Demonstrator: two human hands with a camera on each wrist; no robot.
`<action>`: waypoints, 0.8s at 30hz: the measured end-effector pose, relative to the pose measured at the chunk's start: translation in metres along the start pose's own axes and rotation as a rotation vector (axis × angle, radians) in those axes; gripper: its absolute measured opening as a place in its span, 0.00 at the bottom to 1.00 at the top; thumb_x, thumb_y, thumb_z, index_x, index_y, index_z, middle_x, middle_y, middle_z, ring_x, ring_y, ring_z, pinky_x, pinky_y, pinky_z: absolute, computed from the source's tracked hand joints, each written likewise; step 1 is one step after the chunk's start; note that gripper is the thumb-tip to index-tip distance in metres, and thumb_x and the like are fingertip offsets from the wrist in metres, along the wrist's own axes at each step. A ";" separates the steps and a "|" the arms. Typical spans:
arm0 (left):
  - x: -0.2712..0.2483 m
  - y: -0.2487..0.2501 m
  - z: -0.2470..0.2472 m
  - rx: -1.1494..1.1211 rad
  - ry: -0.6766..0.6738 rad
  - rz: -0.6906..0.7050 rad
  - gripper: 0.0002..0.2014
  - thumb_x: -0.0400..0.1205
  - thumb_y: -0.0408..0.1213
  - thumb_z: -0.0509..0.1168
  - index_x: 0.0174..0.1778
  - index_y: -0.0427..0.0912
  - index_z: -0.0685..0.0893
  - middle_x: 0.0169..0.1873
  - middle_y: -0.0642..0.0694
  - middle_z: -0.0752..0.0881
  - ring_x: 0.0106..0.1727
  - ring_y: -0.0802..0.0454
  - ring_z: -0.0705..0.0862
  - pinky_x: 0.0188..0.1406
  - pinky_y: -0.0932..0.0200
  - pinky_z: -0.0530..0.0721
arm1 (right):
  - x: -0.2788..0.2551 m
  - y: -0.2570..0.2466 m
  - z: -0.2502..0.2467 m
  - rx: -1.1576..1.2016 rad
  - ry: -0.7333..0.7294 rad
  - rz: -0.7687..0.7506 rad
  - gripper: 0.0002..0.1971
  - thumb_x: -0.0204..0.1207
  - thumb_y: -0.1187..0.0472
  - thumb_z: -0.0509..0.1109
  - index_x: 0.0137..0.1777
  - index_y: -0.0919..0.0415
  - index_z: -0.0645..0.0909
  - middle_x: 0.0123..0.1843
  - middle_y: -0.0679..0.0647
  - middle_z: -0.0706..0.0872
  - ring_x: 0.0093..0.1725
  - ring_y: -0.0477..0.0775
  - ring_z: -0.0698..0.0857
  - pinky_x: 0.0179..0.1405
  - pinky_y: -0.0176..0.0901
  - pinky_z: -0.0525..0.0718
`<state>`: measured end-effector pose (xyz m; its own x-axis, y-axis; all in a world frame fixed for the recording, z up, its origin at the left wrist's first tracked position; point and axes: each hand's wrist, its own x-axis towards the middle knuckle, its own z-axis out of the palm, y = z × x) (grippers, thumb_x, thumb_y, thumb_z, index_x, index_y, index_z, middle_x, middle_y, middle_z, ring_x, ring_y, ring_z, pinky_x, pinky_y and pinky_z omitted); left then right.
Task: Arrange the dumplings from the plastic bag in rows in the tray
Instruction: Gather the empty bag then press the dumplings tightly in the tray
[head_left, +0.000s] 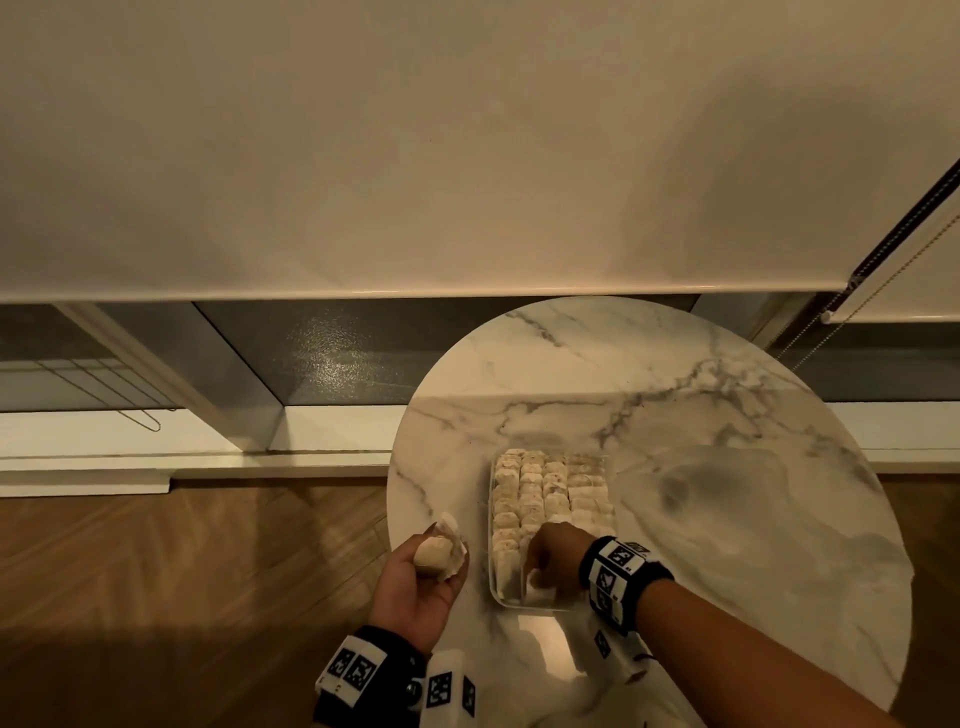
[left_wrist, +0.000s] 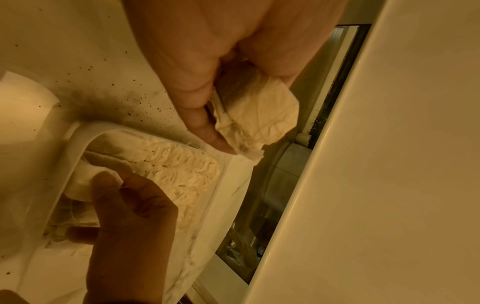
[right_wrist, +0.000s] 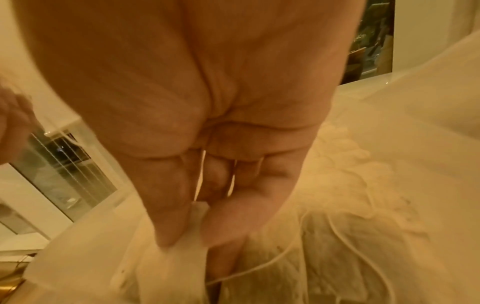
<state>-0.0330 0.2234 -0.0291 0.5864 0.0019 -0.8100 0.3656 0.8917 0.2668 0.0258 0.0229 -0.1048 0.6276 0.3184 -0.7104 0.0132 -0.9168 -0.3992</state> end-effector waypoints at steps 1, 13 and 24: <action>0.000 0.001 -0.001 -0.001 0.002 -0.004 0.07 0.82 0.27 0.59 0.46 0.31 0.83 0.33 0.37 0.89 0.42 0.41 0.84 0.33 0.51 0.91 | 0.001 0.000 0.001 -0.012 0.021 -0.002 0.10 0.75 0.56 0.77 0.56 0.52 0.88 0.57 0.52 0.89 0.51 0.51 0.87 0.51 0.40 0.84; -0.001 0.003 0.004 0.031 -0.018 0.012 0.06 0.79 0.25 0.60 0.43 0.31 0.83 0.34 0.37 0.88 0.36 0.43 0.87 0.33 0.51 0.91 | -0.035 0.020 -0.020 -0.013 0.140 0.092 0.10 0.75 0.58 0.70 0.53 0.52 0.89 0.55 0.52 0.89 0.54 0.52 0.87 0.57 0.43 0.86; -0.013 -0.033 0.034 0.214 -0.106 -0.034 0.17 0.81 0.27 0.57 0.36 0.28 0.90 0.34 0.34 0.90 0.33 0.41 0.90 0.44 0.47 0.87 | -0.067 0.009 -0.019 0.435 0.360 -0.133 0.16 0.79 0.39 0.67 0.49 0.50 0.88 0.46 0.46 0.90 0.46 0.46 0.87 0.45 0.45 0.88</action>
<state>-0.0283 0.1781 -0.0091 0.6395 -0.0843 -0.7641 0.5250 0.7740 0.3540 -0.0013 -0.0116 -0.0497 0.8687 0.2521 -0.4264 -0.1635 -0.6668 -0.7271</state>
